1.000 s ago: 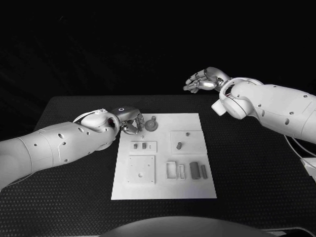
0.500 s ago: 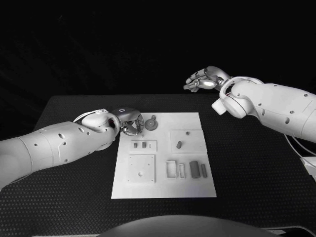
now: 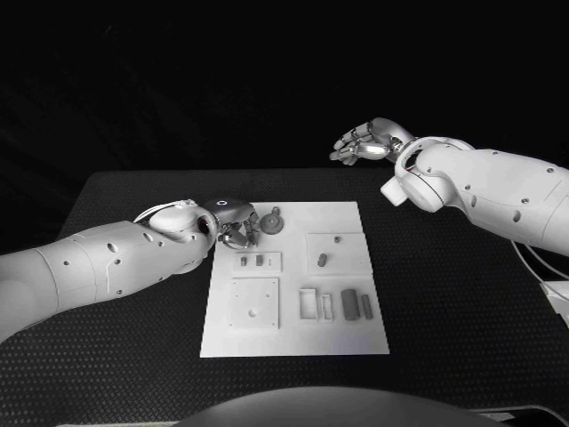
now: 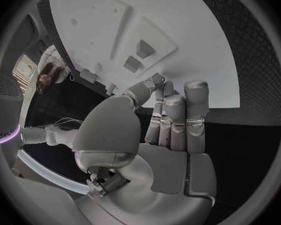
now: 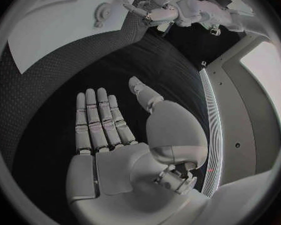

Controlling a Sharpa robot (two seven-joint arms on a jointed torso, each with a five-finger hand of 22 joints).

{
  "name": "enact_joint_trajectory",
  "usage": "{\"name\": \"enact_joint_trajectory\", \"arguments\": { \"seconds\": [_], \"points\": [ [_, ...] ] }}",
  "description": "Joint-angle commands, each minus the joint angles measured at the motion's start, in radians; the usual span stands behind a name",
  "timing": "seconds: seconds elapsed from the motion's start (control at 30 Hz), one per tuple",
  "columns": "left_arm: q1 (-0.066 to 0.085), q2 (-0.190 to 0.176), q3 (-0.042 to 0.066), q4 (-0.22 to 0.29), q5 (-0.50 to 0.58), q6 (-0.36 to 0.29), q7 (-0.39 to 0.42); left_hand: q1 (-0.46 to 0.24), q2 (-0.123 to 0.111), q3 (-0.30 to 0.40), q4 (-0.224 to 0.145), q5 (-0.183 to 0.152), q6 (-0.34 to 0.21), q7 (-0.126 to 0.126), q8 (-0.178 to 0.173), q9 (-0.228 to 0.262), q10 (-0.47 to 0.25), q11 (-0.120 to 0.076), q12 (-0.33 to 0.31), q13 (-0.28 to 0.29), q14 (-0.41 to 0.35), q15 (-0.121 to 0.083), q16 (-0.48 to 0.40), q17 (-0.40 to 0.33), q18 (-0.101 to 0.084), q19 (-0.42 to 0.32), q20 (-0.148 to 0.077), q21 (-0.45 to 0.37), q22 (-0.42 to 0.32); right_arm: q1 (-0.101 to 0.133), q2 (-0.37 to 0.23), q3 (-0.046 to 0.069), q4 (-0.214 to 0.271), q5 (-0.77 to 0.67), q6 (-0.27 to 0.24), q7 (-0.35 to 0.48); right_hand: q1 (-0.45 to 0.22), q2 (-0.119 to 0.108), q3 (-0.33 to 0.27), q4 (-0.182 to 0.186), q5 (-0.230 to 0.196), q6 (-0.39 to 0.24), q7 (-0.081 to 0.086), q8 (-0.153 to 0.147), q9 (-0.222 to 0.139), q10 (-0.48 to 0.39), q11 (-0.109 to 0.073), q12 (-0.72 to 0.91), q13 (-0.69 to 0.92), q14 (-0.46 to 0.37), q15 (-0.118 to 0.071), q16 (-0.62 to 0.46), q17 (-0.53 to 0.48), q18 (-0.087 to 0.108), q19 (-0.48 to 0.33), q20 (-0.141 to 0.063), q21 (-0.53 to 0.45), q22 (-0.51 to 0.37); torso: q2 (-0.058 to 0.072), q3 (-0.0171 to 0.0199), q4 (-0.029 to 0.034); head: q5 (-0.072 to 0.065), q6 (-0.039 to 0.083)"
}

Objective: Assemble the parts on the task board

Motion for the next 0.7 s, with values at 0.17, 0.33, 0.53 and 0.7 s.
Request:
{"name": "enact_joint_trajectory", "arguments": {
  "seconds": [0.17, 0.33, 0.53, 0.7],
  "points": [
    [0.0, 0.003, 0.0, 0.001, -0.01, 0.013, -0.002, -0.007, 0.0, 0.004, 0.003, 0.003, 0.008, 0.002, 0.007, 0.001, 0.018, 0.012, -0.007, 0.0, 0.0, -0.006, 0.007, -0.002, 0.108, -0.001, -0.007, -0.002, 0.002, 0.0, 0.0, 0.001, 0.0, -0.004, 0.008, 0.007, 0.004, 0.005, -0.007, 0.0, -0.003, -0.005, 0.026, 0.004, -0.002, 0.005, 0.0, 0.005, -0.002, -0.005, 0.001, -0.007, -0.001, 0.02, 0.0, 0.008, -0.004, 0.001, 0.0, -0.0003, 0.0004, -0.001, 0.001],
    [0.0, 0.005, -0.001, 0.002, -0.01, 0.011, 0.0, -0.006, 0.001, 0.004, 0.003, 0.003, 0.007, 0.002, 0.007, 0.001, 0.018, 0.012, -0.007, 0.0, 0.0, -0.006, 0.007, -0.002, 0.108, -0.001, -0.007, -0.003, 0.002, 0.0, 0.001, 0.001, 0.0, -0.004, 0.008, 0.007, 0.004, 0.005, -0.007, 0.0, -0.003, -0.005, 0.026, 0.004, -0.002, 0.005, 0.0, 0.006, -0.002, -0.005, 0.001, -0.007, -0.001, 0.02, 0.0, 0.008, -0.004, 0.002, 0.0, 0.0001, -0.0002, -0.001, 0.0],
    [0.0, 0.009, -0.001, -0.001, -0.011, 0.018, -0.004, -0.005, 0.001, 0.004, 0.003, 0.003, 0.008, 0.001, 0.007, 0.001, 0.02, 0.012, -0.006, 0.001, -0.001, -0.006, 0.007, -0.003, 0.108, -0.001, -0.007, -0.003, 0.002, 0.0, 0.002, 0.001, -0.001, -0.004, 0.007, 0.007, 0.004, 0.005, -0.007, 0.0, -0.003, -0.005, 0.026, 0.004, -0.002, 0.005, 0.0, 0.006, -0.002, -0.005, 0.001, -0.007, -0.001, 0.02, 0.0, 0.008, -0.004, 0.002, 0.0, 0.0001, -0.0015, -0.002, 0.0],
    [-0.001, 0.019, -0.003, -0.008, -0.018, 0.013, -0.01, -0.006, 0.0, 0.004, 0.003, 0.003, 0.006, 0.002, 0.006, 0.0, 0.018, 0.012, -0.008, 0.0, -0.001, -0.006, 0.007, -0.004, 0.107, -0.002, -0.008, -0.004, 0.002, 0.0, 0.003, 0.001, -0.001, -0.004, 0.008, 0.007, 0.004, 0.005, -0.007, 0.0, -0.003, -0.005, 0.026, 0.004, -0.002, 0.005, 0.0, 0.006, -0.003, -0.005, 0.001, -0.007, -0.001, 0.02, 0.0, 0.008, -0.004, 0.002, 0.001, -0.0003, 0.0003, -0.003, -0.002]
  ]
}}
